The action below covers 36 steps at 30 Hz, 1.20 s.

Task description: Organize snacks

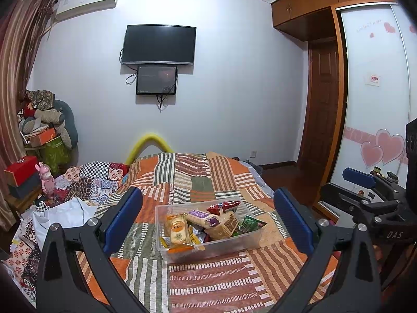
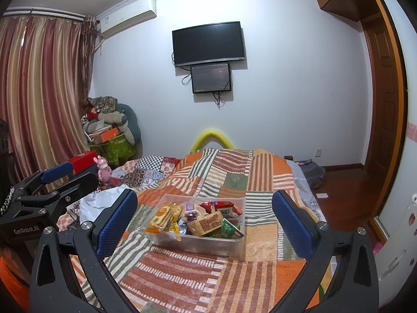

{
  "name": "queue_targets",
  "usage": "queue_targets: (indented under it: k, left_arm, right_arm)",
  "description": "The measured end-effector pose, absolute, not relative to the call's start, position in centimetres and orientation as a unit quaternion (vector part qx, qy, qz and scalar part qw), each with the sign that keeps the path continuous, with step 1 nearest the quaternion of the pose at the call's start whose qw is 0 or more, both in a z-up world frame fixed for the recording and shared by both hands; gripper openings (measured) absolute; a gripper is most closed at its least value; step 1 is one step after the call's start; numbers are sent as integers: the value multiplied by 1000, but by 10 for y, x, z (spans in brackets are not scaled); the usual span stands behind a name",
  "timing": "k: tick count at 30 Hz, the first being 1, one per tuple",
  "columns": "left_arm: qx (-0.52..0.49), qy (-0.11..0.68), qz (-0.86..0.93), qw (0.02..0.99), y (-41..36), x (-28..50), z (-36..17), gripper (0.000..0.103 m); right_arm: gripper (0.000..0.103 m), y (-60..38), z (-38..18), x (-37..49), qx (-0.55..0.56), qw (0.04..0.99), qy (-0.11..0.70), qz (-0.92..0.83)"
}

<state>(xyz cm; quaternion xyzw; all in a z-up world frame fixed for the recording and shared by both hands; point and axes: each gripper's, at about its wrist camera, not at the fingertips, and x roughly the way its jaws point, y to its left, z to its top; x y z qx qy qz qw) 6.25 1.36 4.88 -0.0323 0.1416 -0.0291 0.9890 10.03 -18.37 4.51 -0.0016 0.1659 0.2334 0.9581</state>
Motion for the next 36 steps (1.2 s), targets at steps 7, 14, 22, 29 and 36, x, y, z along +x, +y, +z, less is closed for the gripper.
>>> queue_targets:
  k: [7, 14, 22, 29, 36]
  left_arm:
    - [-34, 144, -29, 988, 14, 63, 47, 103]
    - [-36, 147, -32, 988, 15, 63, 46, 103]
    - [-43, 149, -40, 987, 17, 63, 45, 103]
    - [-43, 152, -42, 987, 16, 65, 45, 103]
    - [-36, 157, -41, 986, 12, 66, 43, 103]
  right_arm:
    - [103, -184, 45, 101, -1, 958, 166, 232]
    - [103, -188, 47, 99, -2, 960, 162, 229]
    - [103, -188, 47, 99, -4, 961, 158, 226]
    - [103, -189, 48, 99, 1, 963, 153, 224]
    - [103, -187, 47, 98, -1, 964, 151, 218]
